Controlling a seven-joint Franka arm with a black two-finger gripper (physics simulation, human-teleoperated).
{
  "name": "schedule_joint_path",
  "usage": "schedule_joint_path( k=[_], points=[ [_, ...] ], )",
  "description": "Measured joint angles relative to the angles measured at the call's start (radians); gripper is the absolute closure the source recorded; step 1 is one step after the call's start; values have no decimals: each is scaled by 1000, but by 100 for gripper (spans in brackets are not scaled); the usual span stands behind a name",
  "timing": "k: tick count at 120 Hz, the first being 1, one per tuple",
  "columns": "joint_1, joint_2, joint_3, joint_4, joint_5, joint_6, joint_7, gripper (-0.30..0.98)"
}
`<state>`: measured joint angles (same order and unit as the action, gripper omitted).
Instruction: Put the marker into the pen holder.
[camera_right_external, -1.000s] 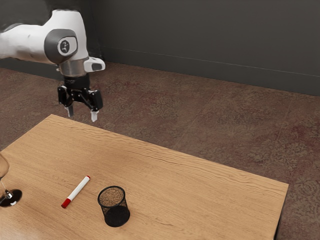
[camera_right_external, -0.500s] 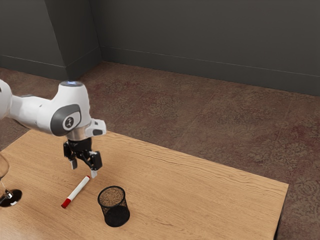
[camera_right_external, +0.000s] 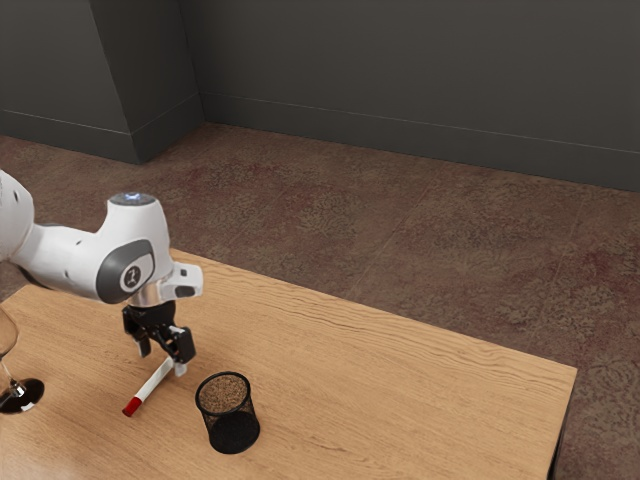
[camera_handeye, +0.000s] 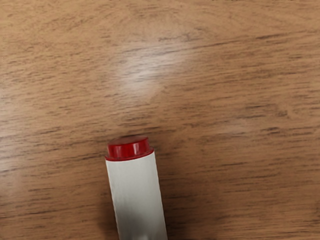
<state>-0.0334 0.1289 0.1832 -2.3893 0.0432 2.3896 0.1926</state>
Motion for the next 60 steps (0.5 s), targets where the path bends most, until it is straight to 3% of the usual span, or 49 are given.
schedule_joint_path(
  k=[20,60],
  points=[
    [1,27,8,8,-30,15,19,2],
    [-1,25,7,7,-38,29,46,41]
  ],
)
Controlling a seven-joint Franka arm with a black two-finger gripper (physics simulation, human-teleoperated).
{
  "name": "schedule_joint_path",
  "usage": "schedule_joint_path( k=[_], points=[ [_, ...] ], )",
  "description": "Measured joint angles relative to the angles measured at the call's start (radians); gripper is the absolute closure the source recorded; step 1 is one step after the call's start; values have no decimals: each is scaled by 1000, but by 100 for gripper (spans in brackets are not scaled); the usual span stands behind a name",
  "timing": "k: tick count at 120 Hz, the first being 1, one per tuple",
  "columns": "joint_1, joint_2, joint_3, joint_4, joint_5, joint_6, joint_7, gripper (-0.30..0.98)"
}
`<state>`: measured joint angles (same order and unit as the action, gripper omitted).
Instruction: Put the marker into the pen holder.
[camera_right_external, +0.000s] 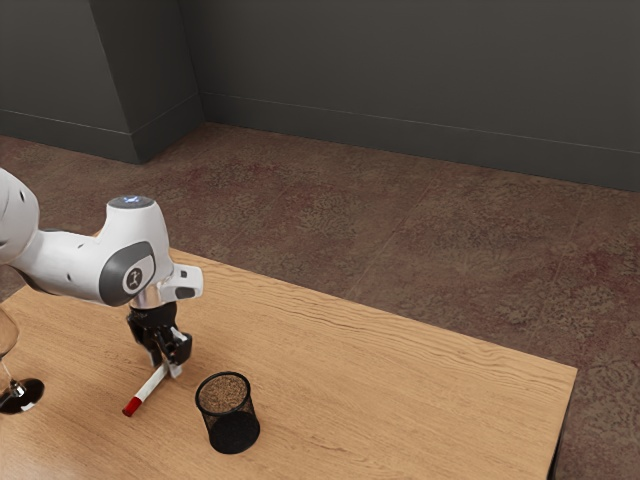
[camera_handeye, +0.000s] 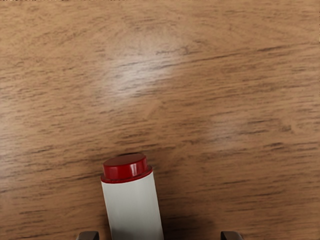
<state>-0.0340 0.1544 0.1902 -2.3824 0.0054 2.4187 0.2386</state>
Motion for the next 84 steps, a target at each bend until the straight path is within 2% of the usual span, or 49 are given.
schedule_joint_path(
  k=[33,84],
  points=[
    [-1,1,0,-2,1,10,14,55],
    [-3,1,-3,-8,3,29,25,65]
  ],
)
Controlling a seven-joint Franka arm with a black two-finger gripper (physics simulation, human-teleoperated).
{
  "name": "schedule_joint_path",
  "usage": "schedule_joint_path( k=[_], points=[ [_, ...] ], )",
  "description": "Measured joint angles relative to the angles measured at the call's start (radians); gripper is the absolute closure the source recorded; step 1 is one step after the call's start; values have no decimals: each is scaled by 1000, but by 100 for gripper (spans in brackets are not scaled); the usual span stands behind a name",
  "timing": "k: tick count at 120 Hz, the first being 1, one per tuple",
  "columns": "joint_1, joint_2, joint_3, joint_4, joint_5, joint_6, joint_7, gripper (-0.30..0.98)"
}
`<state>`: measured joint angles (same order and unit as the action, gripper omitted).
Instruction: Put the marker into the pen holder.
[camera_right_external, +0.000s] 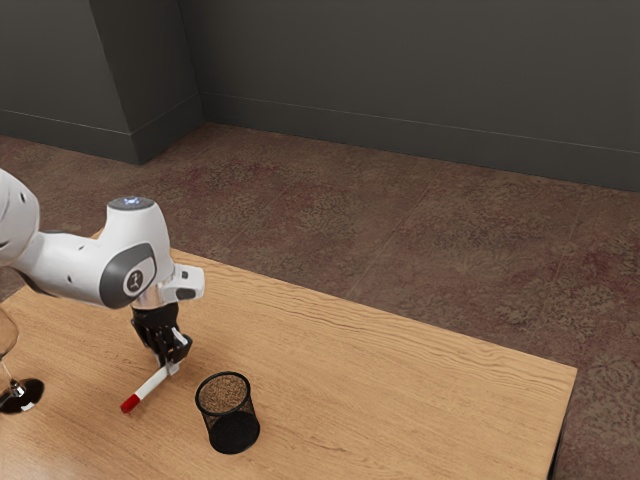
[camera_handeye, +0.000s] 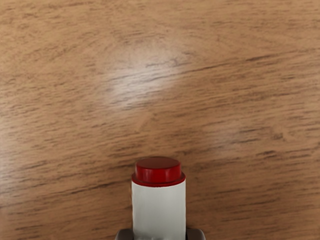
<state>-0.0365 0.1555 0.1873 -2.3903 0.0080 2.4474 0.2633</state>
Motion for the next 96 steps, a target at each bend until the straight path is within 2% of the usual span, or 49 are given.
schedule_joint_path(
  k=[12,22,35,56,96],
  points=[
    [0,-28,-2,-3,1,2,0,67],
    [4,-109,-22,-15,2,16,-2,68],
    [38,-233,-101,-18,-7,65,-6,69],
    [-1,-407,-205,-65,-31,123,-13,69],
    [0,-559,-354,-187,-87,123,-22,70]
  ],
)
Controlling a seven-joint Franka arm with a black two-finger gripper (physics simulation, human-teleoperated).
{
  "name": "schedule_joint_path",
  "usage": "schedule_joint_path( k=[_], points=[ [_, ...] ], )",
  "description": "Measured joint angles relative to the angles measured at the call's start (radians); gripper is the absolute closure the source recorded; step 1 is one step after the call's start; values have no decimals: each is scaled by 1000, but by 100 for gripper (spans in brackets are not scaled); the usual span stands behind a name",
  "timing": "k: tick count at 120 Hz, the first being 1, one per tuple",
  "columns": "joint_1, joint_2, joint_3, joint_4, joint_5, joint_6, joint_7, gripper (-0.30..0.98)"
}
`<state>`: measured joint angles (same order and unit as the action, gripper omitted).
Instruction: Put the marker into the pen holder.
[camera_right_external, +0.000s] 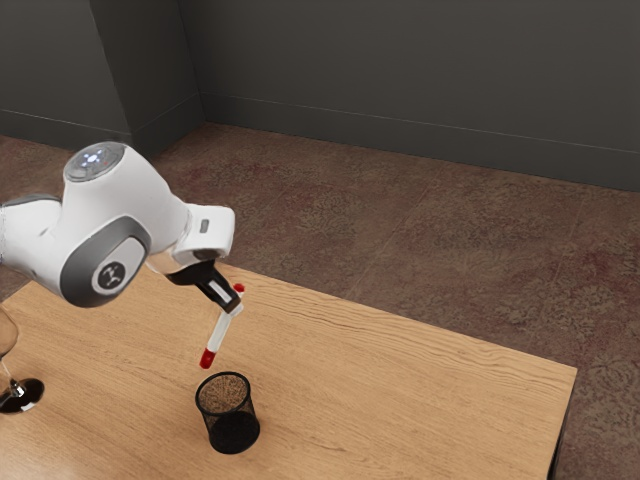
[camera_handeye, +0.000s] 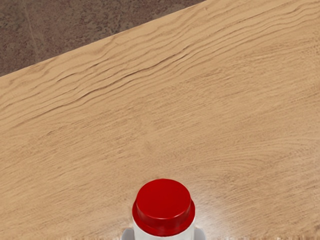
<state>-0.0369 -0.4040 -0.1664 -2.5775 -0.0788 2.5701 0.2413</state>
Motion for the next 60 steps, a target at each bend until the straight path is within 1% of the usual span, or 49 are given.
schedule_joint_path(
  k=[14,23,43,60],
  points=[
    [0,-2,-58,-19,-39,-13,-3,70],
    [0,29,-77,-20,-55,-15,-4,71],
    [2,96,-87,-1,-67,-14,-9,71],
    [2,119,-87,4,-69,-13,-12,69]
  ],
)
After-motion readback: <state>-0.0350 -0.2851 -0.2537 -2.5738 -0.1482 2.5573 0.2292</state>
